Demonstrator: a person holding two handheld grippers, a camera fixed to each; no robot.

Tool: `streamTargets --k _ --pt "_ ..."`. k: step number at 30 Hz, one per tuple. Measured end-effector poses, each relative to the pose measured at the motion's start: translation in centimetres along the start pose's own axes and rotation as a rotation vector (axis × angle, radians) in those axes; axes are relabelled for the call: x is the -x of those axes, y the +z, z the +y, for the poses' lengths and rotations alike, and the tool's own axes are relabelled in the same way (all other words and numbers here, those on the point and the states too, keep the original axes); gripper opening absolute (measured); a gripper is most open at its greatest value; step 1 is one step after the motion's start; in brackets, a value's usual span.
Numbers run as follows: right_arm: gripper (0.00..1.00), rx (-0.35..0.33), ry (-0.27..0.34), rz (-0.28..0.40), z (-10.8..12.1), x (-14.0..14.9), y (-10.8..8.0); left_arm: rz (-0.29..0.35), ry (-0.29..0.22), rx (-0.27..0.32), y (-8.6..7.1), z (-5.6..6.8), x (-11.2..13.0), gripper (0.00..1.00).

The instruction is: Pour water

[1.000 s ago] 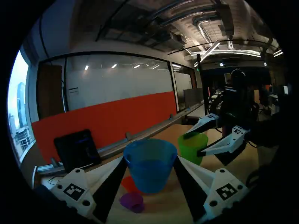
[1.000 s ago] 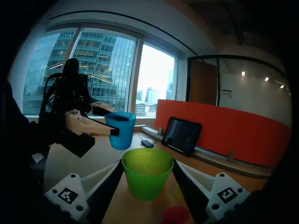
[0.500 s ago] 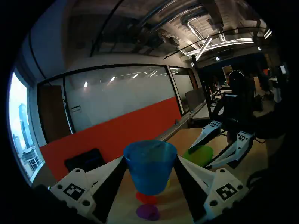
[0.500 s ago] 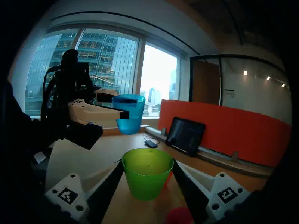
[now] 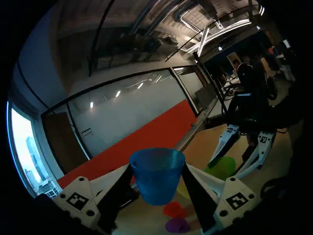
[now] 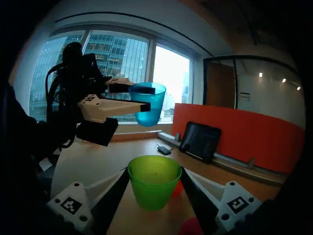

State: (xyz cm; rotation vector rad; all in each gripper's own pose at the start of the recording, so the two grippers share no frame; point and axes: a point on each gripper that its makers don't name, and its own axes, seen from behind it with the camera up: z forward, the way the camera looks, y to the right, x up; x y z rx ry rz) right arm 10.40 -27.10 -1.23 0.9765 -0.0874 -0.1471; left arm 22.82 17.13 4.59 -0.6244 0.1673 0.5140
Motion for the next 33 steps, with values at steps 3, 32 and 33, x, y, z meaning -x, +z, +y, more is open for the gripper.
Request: streamTargets --k 3,32,33 --pt "0.94 -0.005 0.003 0.001 -0.2 0.0 0.2 -0.003 0.035 -0.006 0.2 -0.2 -0.2 0.85" --pt "0.94 -0.041 0.0 -0.011 -1.9 0.7 1.7 -0.007 0.352 -0.047 1.3 -0.6 -2.2 0.85" --pt "0.94 -0.041 0.0 -0.012 -1.9 0.8 1.7 -0.007 0.362 -0.047 1.4 -0.6 -2.2 0.85"
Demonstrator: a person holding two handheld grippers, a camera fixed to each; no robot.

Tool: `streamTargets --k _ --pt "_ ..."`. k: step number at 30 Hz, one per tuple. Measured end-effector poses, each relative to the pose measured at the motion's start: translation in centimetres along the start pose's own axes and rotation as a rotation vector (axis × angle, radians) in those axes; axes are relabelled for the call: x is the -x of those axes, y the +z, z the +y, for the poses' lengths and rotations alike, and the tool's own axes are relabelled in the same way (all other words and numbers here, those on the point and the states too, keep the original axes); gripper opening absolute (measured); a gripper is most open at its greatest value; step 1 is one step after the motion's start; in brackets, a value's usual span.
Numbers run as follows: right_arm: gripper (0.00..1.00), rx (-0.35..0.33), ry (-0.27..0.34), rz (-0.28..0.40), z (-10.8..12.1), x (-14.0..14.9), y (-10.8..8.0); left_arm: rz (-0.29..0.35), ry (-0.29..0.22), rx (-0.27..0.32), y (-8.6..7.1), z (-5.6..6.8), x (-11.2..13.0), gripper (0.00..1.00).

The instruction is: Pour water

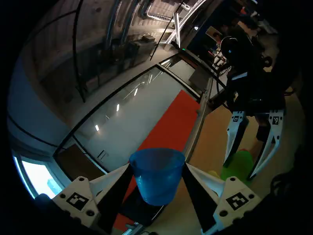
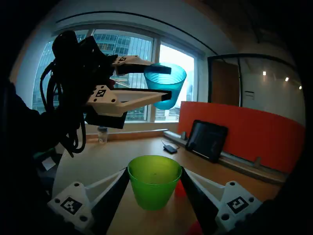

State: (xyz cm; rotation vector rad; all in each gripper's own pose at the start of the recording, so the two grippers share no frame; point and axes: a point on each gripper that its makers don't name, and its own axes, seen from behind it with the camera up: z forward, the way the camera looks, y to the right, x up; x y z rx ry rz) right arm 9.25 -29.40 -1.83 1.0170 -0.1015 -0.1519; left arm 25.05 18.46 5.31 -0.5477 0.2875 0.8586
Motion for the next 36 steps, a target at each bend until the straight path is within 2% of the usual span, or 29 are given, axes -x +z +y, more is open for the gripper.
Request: streamTargets --k 21,36 --pt "0.93 -0.004 0.001 -0.004 0.0 0.3 0.5 0.02 0.149 -0.012 0.3 -0.1 -1.5 0.85" --pt "0.93 -0.004 -0.003 0.005 0.0 0.0 0.5 0.025 0.214 -0.023 0.3 -0.2 -2.0 0.86"
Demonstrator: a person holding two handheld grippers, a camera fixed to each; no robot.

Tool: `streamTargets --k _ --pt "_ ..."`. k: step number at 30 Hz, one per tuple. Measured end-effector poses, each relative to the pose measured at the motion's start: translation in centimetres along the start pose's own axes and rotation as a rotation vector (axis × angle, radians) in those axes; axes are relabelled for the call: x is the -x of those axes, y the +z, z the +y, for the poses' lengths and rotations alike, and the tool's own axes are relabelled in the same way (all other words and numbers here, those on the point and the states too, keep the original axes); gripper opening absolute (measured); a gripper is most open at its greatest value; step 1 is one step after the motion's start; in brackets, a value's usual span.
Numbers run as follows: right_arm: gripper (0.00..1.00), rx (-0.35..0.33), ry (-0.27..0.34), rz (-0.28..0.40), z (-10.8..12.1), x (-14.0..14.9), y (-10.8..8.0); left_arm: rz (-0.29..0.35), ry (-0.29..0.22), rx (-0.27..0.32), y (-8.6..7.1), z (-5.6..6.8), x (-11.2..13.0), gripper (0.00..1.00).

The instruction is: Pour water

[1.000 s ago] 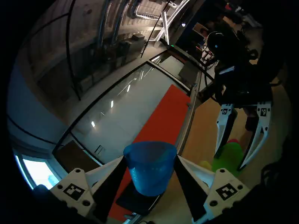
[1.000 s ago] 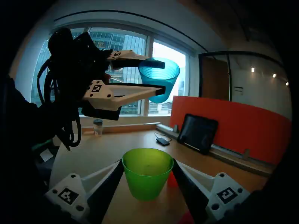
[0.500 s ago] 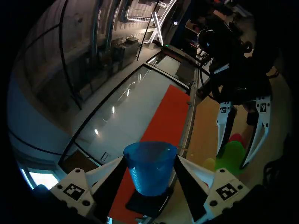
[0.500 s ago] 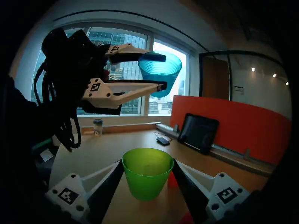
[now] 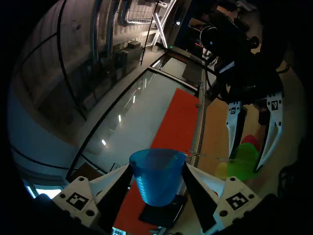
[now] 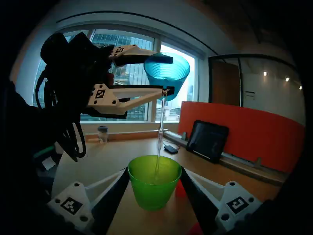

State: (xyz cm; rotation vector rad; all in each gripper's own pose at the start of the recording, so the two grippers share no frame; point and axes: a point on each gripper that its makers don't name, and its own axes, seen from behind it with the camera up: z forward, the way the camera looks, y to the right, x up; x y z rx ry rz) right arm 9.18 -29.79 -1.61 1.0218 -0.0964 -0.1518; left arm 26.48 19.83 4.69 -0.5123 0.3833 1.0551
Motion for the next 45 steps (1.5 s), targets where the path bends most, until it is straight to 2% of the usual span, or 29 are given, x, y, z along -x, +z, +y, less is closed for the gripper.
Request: streamTargets --k 30,45 --pt "0.93 0.012 -0.011 0.02 0.4 -0.8 -0.1 0.017 0.138 -0.037 -0.5 -1.5 -1.3 0.85" --pt "0.93 0.023 -0.015 0.029 0.9 -1.2 -0.4 0.019 0.205 -0.037 -0.2 -0.7 -1.8 0.85"
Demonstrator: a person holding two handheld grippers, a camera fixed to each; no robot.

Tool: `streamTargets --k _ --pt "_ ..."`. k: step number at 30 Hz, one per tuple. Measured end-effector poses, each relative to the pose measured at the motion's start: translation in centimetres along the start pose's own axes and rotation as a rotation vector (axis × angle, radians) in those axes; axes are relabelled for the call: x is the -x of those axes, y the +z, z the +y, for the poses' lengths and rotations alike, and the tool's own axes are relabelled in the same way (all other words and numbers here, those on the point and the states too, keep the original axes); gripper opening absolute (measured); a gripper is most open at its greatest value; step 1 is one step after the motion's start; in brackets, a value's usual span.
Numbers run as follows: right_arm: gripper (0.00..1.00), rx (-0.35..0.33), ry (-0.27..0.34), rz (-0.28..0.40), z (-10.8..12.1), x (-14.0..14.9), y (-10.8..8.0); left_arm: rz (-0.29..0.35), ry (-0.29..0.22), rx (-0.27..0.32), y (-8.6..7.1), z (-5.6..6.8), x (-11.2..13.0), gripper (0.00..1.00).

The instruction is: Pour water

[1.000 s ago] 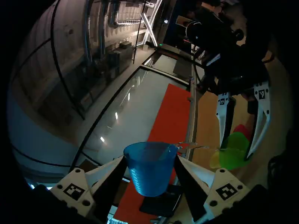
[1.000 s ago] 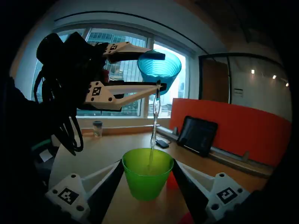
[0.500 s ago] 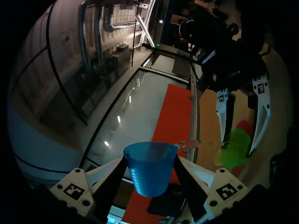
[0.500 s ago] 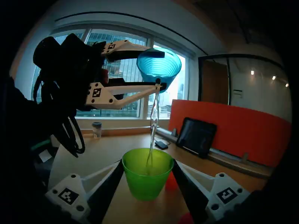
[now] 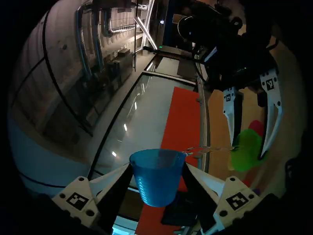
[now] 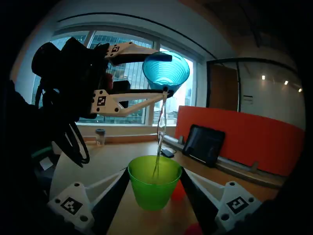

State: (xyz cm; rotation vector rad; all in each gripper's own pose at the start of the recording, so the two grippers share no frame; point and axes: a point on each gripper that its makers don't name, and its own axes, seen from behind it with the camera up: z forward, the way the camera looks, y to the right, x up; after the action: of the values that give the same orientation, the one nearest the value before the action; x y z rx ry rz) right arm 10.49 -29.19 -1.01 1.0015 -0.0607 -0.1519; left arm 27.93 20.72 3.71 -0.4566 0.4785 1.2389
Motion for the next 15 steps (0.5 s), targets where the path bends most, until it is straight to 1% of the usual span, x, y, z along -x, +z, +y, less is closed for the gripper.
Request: streamTargets --k 6,11,15 --pt "0.93 0.004 -0.001 0.002 0.25 0.02 -0.19 0.003 0.022 0.001 0.17 -0.21 -0.27 0.85" --pt "0.93 0.005 0.0 0.006 0.34 0.07 -0.32 0.002 0.051 -0.002 0.37 -0.4 -0.51 0.85" --pt "0.93 0.005 0.0 0.006 0.44 0.1 -0.43 0.003 0.074 -0.004 0.54 -0.31 -0.68 0.85"
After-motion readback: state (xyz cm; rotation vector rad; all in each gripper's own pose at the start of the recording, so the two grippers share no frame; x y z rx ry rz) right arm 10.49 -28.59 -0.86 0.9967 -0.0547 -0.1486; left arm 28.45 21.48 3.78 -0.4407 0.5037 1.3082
